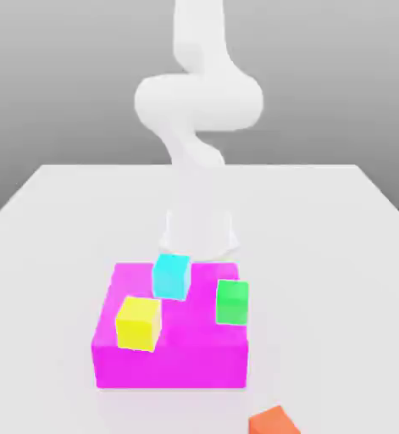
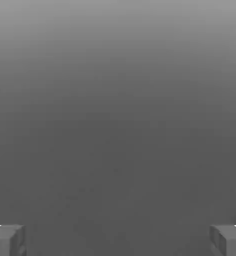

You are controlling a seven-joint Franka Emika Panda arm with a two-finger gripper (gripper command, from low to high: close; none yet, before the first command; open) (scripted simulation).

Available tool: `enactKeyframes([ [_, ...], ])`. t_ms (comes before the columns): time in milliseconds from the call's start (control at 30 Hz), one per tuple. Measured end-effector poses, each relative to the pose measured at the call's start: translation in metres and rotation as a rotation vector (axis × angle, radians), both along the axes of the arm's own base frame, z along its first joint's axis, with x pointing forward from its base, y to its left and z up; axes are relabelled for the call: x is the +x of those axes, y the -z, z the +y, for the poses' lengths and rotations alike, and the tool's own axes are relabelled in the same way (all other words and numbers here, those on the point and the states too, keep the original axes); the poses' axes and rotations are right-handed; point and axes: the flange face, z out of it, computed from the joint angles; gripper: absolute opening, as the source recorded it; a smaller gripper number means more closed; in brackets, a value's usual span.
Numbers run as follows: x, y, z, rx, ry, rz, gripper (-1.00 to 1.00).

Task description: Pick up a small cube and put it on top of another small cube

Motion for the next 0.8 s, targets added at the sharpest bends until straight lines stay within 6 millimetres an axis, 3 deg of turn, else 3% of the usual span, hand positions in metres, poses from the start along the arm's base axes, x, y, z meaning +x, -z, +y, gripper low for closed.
enactKeyframes([
  [200,0.07,0.085,0.017,-0.036,-0.076,0.155,0.0],
  [400,0.119,0.181,0.037,-0.07,-0.155,0.304,0.0],
  [600,0.146,0.287,0.06,-0.104,-0.239,0.453,0.0],
  [800,0.15,0.397,0.078,-0.137,-0.321,0.601,0.0],
])
